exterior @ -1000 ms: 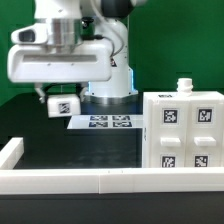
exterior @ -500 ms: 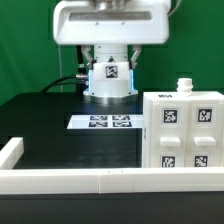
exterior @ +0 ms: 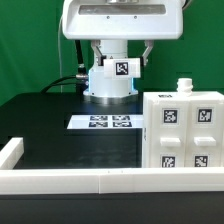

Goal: Assemble cabinet

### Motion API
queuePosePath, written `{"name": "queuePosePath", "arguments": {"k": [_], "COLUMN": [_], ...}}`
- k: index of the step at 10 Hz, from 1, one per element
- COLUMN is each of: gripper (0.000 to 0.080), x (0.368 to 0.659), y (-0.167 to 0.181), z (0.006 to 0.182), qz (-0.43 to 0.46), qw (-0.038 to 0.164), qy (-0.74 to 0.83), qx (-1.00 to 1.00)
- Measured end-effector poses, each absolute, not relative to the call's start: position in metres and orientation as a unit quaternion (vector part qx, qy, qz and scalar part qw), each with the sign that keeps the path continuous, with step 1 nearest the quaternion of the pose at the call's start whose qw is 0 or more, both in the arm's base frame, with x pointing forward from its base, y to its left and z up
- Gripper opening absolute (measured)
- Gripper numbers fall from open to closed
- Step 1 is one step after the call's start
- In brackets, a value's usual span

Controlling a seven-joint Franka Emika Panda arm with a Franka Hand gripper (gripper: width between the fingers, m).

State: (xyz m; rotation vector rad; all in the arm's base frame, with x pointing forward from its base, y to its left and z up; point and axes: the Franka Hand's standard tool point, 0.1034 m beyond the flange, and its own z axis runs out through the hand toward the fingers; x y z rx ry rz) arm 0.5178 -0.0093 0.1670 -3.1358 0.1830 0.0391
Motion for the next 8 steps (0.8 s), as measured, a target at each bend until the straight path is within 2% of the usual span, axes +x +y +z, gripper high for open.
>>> {"name": "queuePosePath", "arguments": {"k": [3,6,8], "gripper": [0.0563,0.0563,0.0563], "x": [0.518,0.533,0.554], "y": [-0.004,0.041,0.066], "z": [0.167,0.184,0.189], "qz": [0.015,0.022,0.018], "qw": [-0.002,-0.003,-0.006], "qy": [0.075,0.097,0.094], "qx": [-0.997,-0.995,-0.995]}}
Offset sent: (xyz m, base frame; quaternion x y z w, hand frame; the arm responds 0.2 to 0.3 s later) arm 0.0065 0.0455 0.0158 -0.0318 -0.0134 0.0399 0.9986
